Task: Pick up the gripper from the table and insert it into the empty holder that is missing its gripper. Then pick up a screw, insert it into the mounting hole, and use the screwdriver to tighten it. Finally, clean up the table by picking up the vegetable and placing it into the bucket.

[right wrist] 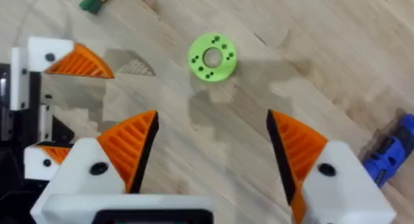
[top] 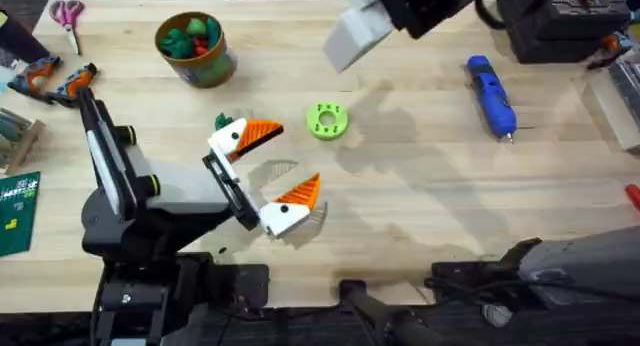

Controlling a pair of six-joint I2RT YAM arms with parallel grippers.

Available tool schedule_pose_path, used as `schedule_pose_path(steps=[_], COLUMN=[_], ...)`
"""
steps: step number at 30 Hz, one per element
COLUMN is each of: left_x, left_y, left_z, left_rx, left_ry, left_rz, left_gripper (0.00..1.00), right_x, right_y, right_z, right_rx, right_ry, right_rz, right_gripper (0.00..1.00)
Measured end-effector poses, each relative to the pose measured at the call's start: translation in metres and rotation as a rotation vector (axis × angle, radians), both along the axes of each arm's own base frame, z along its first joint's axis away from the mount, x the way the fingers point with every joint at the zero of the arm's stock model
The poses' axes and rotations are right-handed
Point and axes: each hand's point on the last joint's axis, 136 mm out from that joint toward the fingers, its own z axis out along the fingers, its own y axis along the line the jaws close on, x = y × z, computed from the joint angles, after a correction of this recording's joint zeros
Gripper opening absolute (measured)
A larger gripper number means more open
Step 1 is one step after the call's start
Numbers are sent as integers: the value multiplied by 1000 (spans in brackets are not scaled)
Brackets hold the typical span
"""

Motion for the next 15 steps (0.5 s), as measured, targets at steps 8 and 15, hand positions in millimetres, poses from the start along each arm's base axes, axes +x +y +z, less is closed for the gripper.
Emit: schedule_pose_path(steps=[8,15], left_x=[0,0], left_y=[0,0], left_z=[0,0], left_rx=[0,0], left_ry=[0,0], left_rz=[0,0], left_gripper=[986,986], right_x=[9,21], right_y=[-31,-60], right_z=[-5,-13], right_rx=[-19,-27], right_ry=[45,78], right_rz=[-102,-202], right_gripper=[994,993])
